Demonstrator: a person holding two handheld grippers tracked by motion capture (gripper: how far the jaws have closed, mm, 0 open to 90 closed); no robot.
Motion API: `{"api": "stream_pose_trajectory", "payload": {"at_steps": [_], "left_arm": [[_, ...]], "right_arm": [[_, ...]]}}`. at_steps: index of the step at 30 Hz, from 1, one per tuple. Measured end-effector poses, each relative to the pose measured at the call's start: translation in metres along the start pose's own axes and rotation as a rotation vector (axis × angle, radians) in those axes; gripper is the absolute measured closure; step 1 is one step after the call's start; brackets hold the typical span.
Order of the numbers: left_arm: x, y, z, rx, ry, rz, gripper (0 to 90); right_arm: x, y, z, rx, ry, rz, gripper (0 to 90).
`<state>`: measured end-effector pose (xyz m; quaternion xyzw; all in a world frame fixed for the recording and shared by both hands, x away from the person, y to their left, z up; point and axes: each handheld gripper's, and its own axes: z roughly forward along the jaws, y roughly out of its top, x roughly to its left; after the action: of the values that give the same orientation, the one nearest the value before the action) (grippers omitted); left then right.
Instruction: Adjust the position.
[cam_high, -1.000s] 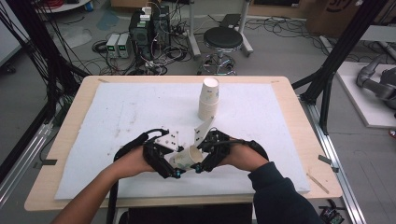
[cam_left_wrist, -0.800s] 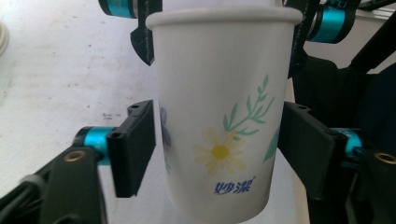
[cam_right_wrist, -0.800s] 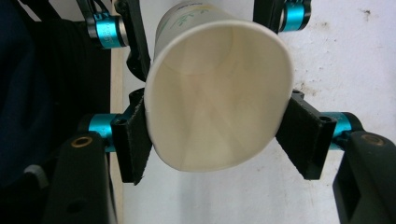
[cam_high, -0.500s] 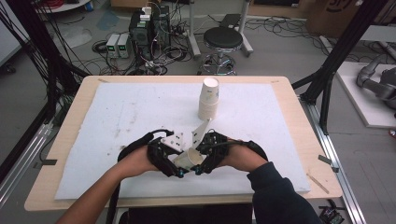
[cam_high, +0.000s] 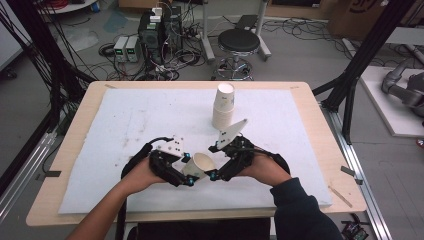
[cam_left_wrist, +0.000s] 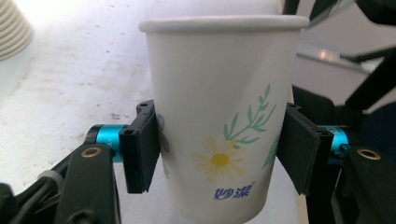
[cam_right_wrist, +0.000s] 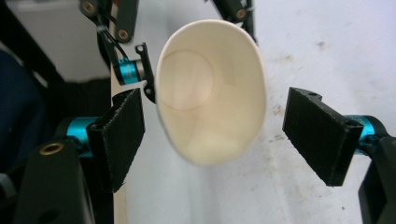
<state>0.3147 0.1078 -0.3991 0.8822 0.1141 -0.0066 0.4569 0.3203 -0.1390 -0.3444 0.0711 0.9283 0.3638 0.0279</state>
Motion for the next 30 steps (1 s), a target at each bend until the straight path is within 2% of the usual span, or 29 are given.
{"api": "stream_pose_trajectory", "payload": {"at_steps": [2, 5, 8, 10, 12, 16, 20, 30], "left_arm": [[0.000, -0.005, -0.002, -0.032, 0.016, -0.026, 36.1], [0.002, -0.012, -0.008, -0.068, 0.049, -0.029, 36.1], [0.003, -0.019, -0.015, -0.140, 0.082, -0.052, 36.2], [0.004, -0.024, -0.018, -0.169, 0.110, -0.060, 36.2], [0.005, -0.030, -0.023, -0.218, 0.137, -0.073, 36.2], [0.007, -0.038, -0.030, -0.287, 0.177, -0.081, 36.1], [0.008, -0.043, -0.034, -0.339, 0.210, -0.089, 35.2], [0.008, -0.053, -0.045, -0.460, 0.314, -0.078, 33.6]], "right_arm": [[0.000, -0.006, -0.005, -0.033, -0.024, 0.021, 21.3], [-0.003, -0.018, -0.013, -0.093, -0.051, 0.066, 21.4], [-0.003, -0.032, -0.019, -0.149, -0.095, 0.107, 21.4], [-0.003, -0.042, -0.023, -0.186, -0.141, 0.139, 21.4], [-0.003, -0.054, -0.027, -0.221, -0.187, 0.171, 21.4], [-0.004, -0.075, -0.033, -0.277, -0.259, 0.223, 21.4], [-0.005, -0.088, -0.037, -0.306, -0.278, 0.261, 21.4], [-0.003, -0.110, -0.039, -0.322, -0.344, 0.302, 21.4]]}}
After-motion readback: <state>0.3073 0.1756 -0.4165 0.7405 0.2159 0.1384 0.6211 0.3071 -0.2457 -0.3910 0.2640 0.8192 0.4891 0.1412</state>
